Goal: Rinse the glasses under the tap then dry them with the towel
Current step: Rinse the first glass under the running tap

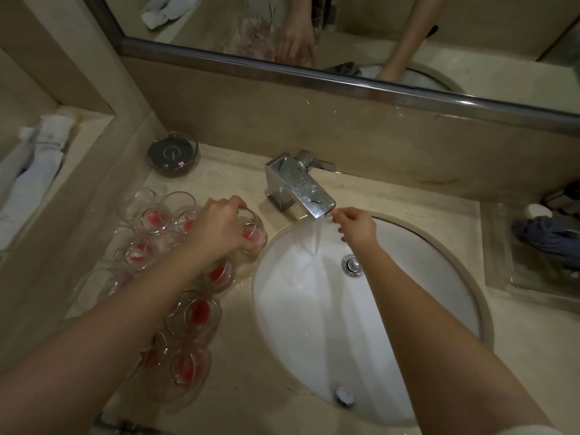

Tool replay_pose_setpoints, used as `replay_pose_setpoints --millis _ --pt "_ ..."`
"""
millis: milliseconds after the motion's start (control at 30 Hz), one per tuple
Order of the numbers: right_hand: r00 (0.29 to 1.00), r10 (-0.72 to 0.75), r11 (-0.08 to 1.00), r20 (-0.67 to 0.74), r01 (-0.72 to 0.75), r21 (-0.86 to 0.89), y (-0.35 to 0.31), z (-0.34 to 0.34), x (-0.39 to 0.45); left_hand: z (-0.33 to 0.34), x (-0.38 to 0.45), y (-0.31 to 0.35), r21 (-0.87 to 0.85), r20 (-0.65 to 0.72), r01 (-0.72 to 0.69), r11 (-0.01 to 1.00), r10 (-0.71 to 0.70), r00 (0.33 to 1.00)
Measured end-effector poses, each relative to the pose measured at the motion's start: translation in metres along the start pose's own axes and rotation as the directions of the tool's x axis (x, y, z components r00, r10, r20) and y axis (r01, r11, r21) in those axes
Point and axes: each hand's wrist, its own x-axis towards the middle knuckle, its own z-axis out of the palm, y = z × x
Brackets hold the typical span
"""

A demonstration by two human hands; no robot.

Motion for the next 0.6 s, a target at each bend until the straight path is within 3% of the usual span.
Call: replay_pose_setpoints --millis 167,333,500,600 --pt "0.975 0.175 0.961 0.138 -0.200 0.191 0.019 0.003 -0.015 0.024 0.004 0.023 -0.188 0.057 0.016 0.982 -0.006 0.998" --pt "0.933 0.253 0.921 0.257 -0.314 0.232 0.028 0.001 -0.021 0.046 0.005 0.047 -0.423 0.111 0.086 0.902 -0.043 0.993" --pt "0.812 0.316 0.835 0.491 -0.484 0.263 0.038 -0.009 -0.024 0.063 0.012 0.062 -0.612 0.228 0.193 0.767 -0.063 0.972" --pt "0.749 0.301 0.707 0.590 -0.591 0.389 0.043 -0.012 -0.026 0.073 0.017 0.066 -0.708 0.283 0.258 0.658 -0.070 0.957"
